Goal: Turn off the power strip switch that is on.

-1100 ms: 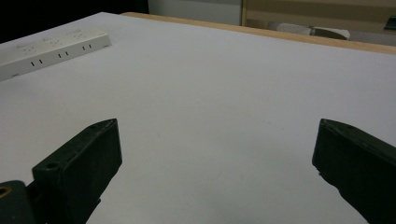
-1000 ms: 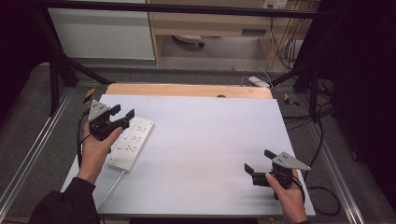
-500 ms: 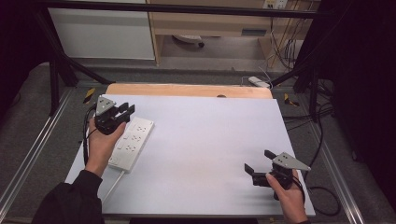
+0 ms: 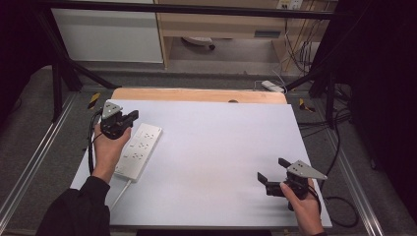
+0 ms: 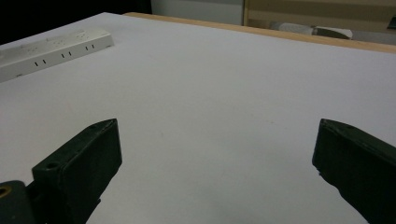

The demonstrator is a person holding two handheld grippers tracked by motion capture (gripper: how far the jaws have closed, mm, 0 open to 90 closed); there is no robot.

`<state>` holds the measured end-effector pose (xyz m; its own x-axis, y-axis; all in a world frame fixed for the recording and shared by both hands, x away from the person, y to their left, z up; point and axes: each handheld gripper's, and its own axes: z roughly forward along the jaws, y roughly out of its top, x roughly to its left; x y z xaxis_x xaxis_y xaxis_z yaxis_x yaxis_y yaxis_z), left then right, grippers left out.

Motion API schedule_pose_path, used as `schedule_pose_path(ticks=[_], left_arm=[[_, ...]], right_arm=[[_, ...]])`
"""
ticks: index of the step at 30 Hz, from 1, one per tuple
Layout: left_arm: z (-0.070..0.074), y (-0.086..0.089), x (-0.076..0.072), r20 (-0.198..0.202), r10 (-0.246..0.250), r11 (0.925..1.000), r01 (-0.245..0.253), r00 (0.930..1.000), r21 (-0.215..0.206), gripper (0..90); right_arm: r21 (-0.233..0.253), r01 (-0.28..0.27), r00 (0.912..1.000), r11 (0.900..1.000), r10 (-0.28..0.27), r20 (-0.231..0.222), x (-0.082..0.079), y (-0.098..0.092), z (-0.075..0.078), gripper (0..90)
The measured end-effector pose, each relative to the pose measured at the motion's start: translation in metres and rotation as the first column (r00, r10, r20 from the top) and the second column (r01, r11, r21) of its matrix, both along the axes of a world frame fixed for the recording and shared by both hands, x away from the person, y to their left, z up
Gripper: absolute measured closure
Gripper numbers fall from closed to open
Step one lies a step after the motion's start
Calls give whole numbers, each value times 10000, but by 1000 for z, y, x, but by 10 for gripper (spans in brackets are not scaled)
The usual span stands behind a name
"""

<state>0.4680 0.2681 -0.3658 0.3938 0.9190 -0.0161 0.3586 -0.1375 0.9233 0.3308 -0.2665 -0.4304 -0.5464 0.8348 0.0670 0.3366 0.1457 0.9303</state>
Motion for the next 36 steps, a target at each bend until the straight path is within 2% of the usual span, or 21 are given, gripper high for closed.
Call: schedule_pose_path(ticks=[4, 9, 15, 22, 36], left_arm=[[-5, 3, 5, -349, 0, 10000, -2, 9994, -70, 899], [-8, 5, 9, -549, 16, 10000, -21, 9985, -75, 900], [-11, 4, 19, -875, -23, 9999, 35, 9962, 132, 900], [-14, 4, 28, -1236, 178, 9993, -136, 9922, 352, 900], [-24, 10, 31, -1764, 167, 9984, -68, 9842, 565, 900]], right_arm=[[55, -1, 10000, 10000, 1, 0, 0, 0, 0, 19], [65, -18, 10000, 10000, 19, -9, 0, 0, 0, 19], [192, 62, 10000, 9998, -63, 22, -1, -2, 1, 17], [213, 47, 10000, 9998, -46, -15, 0, -2, 1, 17], [243, 61, 10000, 9997, -61, -8, -1, -3, 1, 17]])
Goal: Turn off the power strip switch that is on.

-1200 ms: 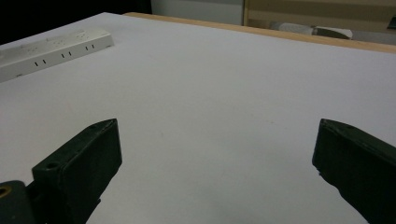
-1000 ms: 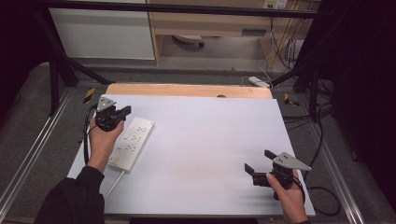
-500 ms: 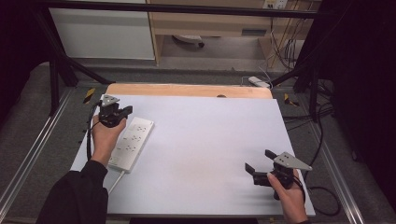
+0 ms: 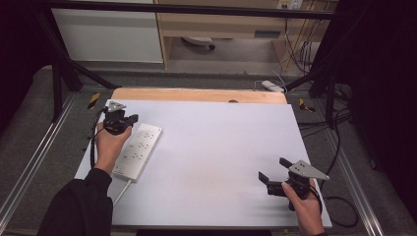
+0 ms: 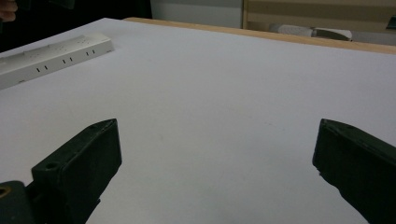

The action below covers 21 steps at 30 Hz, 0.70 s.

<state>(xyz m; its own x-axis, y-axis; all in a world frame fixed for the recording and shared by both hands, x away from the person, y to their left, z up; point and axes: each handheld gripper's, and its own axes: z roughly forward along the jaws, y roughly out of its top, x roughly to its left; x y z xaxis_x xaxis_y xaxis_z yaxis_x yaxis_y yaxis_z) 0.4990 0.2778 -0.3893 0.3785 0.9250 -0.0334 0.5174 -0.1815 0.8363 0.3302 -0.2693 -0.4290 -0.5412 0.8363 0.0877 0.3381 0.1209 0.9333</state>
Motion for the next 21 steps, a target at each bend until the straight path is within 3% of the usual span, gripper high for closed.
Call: schedule_pose_path(ticks=[21], left_arm=[[-22, -4, 3, -871, -197, 9986, 238, 9960, 467, 900]], right_arm=[[0, -8, 10000, 10000, 8, 22, 0, 0, 0, 17]])
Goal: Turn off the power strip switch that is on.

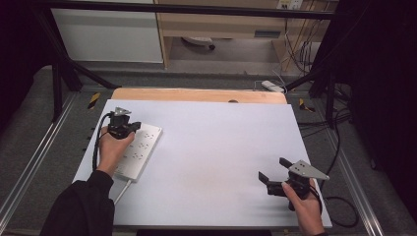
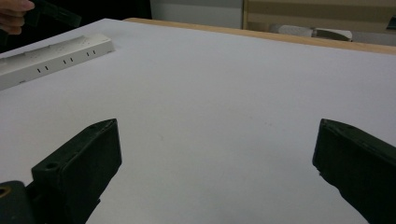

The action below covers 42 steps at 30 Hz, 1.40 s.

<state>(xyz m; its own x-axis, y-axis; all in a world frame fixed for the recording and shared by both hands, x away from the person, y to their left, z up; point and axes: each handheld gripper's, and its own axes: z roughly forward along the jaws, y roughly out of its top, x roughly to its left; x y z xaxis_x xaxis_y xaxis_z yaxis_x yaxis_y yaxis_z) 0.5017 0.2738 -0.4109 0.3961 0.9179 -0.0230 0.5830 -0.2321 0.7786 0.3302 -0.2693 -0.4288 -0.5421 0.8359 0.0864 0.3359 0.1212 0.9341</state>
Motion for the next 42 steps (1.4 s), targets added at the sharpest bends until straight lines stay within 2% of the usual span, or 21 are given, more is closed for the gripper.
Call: schedule_pose_path(ticks=[18, 42], left_arm=[[-9, 1, 2, -392, -5, 9994, 18, 9992, 340, 900], [-15, -2, 4, -308, 39, 9995, -30, 9995, 316, 900]], right_arm=[[23, -8, 10000, 10000, 8, 6, 0, 0, 0, 17], [59, 13, 10000, 10000, -13, 24, 0, -1, 1, 17]])
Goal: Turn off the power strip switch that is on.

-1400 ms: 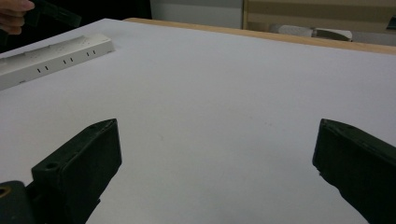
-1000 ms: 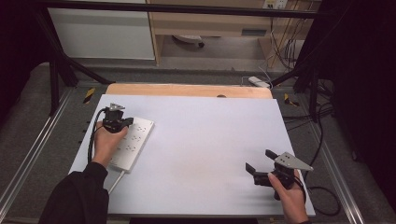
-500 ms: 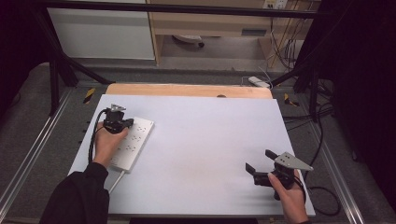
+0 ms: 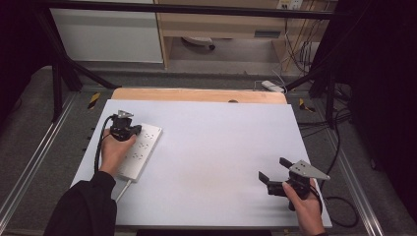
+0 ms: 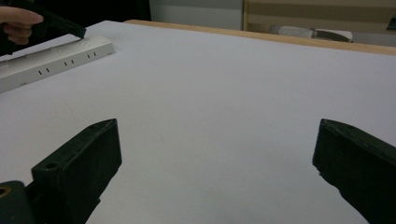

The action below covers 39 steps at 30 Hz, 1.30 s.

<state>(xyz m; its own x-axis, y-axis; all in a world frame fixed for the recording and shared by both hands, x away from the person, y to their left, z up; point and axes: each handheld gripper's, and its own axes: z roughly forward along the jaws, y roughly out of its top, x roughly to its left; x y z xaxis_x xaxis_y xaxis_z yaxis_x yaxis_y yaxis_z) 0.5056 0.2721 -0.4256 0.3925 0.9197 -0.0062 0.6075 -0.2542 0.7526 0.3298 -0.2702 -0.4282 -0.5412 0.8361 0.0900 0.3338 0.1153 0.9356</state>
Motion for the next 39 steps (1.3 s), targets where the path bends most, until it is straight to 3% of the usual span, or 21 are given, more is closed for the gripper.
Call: schedule_pose_path(ticks=[39], left_arm=[[-3, -2, -1, 196, 81, 9999, -83, 9998, 104, 900]], right_arm=[[61, -18, 10000, 10000, 18, 2, -1, -1, 1, 17]])
